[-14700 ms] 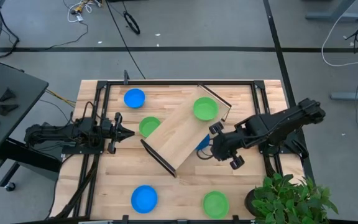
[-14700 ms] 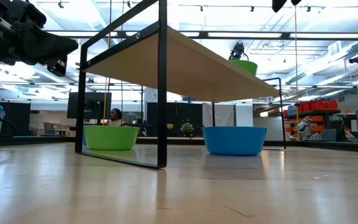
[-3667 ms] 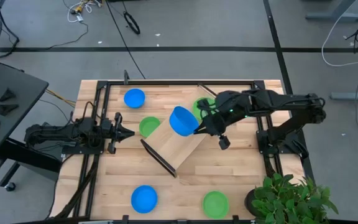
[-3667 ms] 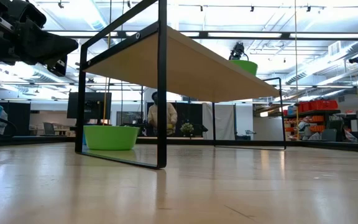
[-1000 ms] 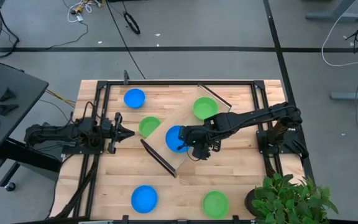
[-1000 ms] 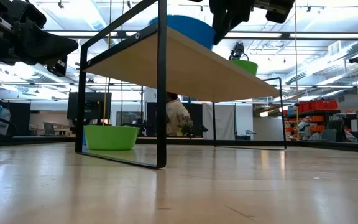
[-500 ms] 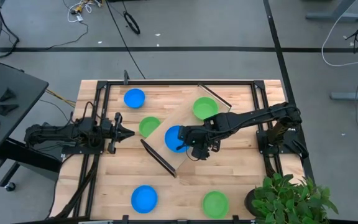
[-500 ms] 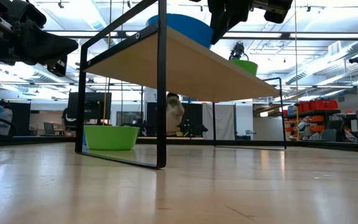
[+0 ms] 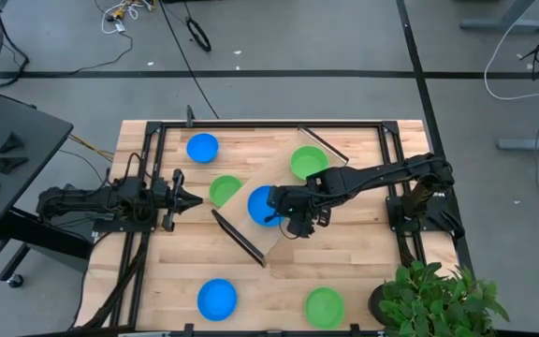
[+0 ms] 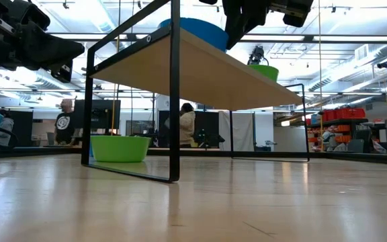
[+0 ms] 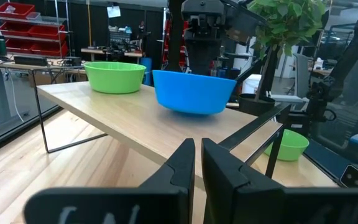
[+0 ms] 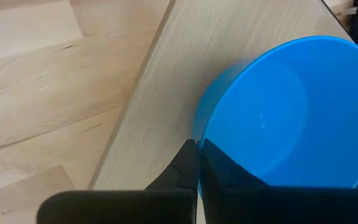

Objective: Pick & Place Mini bowls
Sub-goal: Put the middle right blue bowl on the shelf

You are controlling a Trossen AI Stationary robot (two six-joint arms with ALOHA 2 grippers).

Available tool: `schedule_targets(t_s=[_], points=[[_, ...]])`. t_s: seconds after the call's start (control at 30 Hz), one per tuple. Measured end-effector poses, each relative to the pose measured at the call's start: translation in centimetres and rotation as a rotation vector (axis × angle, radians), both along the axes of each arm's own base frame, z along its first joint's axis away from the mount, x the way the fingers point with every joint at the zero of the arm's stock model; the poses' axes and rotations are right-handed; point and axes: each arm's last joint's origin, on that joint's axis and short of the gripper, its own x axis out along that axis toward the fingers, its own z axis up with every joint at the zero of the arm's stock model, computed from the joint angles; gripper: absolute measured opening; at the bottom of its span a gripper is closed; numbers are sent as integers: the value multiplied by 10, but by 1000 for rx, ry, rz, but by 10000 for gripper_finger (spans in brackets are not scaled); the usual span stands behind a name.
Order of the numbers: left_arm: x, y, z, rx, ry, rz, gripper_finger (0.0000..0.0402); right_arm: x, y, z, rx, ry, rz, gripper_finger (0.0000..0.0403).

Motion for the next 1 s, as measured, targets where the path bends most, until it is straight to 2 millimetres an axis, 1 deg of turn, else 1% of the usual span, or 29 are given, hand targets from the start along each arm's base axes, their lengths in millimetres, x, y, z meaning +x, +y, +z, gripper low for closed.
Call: schedule_targets(t_s=[0.3, 1.0], points=[[0, 0, 0, 0, 0, 0, 32, 1, 0, 1, 12, -16, -22, 18], [0, 0, 0, 0, 0, 0, 32, 3, 1, 1, 17, -36, -25, 22]])
